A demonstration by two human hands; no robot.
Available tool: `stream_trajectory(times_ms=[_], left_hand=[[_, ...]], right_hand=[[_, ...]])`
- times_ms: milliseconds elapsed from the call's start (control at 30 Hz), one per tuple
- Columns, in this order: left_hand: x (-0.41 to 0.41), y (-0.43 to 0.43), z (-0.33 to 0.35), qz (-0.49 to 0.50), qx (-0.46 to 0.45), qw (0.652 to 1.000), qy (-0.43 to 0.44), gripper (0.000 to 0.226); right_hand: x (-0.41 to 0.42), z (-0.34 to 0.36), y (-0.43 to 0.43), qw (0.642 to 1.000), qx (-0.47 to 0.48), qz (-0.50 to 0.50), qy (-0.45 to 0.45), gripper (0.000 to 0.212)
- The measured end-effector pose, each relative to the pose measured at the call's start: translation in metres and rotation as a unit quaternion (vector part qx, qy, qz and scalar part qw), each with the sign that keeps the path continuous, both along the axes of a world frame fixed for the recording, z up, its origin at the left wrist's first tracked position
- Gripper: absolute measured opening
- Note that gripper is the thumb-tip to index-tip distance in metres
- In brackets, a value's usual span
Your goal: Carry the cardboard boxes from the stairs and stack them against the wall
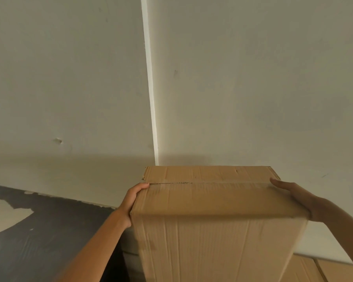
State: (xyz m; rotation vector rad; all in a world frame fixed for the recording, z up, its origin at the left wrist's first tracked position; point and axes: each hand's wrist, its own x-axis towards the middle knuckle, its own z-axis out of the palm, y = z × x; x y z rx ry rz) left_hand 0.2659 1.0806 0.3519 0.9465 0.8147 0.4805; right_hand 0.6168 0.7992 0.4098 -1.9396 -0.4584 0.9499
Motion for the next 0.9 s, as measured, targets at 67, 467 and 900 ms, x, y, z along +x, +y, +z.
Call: stream_trajectory(times_ms=[67,467,900], left_hand=[[0.010,0.013,-0.003,0.001,0.005,1.000,0.012,0.046],[0.057,0.085,-0.015,-0.002,0.025,0.999,0.036,0.043],[0.063,0.111,-0.054,0.000,0.001,0.998,0.067,0.055]], right_hand=[[0.009,-0.007,0.010,1.000,-0.007,0.006,0.006,0.062],[0.032,-0.032,0.054,0.998,-0.023,-0.023,-0.045,0.101],[0.026,-0.049,0.071,0.998,-0.030,-0.033,-0.039,0.126]])
